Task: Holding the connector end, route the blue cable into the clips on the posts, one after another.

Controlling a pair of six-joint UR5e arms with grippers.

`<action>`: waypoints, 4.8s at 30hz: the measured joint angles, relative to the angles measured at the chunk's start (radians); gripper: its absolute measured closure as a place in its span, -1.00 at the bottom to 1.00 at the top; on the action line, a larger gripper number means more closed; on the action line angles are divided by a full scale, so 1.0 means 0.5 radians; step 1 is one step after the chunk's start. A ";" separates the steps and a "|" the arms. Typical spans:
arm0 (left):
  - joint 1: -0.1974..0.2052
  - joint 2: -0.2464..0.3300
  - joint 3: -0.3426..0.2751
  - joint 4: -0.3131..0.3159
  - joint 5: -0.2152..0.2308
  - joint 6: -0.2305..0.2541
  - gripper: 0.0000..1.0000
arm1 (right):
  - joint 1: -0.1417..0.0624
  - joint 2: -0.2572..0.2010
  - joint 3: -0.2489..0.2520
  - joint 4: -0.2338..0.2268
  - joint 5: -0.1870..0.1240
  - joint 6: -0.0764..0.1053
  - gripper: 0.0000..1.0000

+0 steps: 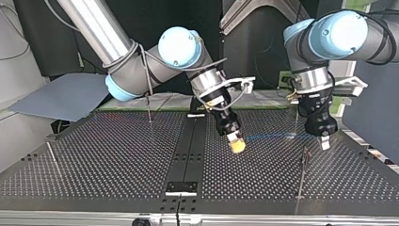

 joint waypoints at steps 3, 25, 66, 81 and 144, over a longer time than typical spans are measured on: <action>0.010 -0.008 0.007 -0.001 -0.001 0.000 1.00 | -0.002 0.004 -0.002 0.000 0.003 0.004 1.00; 0.128 -0.154 0.094 0.002 0.126 -0.012 1.00 | -0.013 0.150 -0.192 0.050 -0.011 0.052 1.00; 0.281 -0.404 0.324 0.067 0.375 -0.199 1.00 | -0.114 0.262 -0.370 0.053 -0.073 0.053 1.00; 0.351 -0.452 0.329 0.107 0.462 -0.245 1.00 | -0.183 0.331 -0.420 0.054 -0.144 0.067 1.00; 0.299 -0.416 0.405 -0.456 0.395 -0.236 -1.00 | -0.244 0.482 -0.663 0.169 -0.211 0.085 1.00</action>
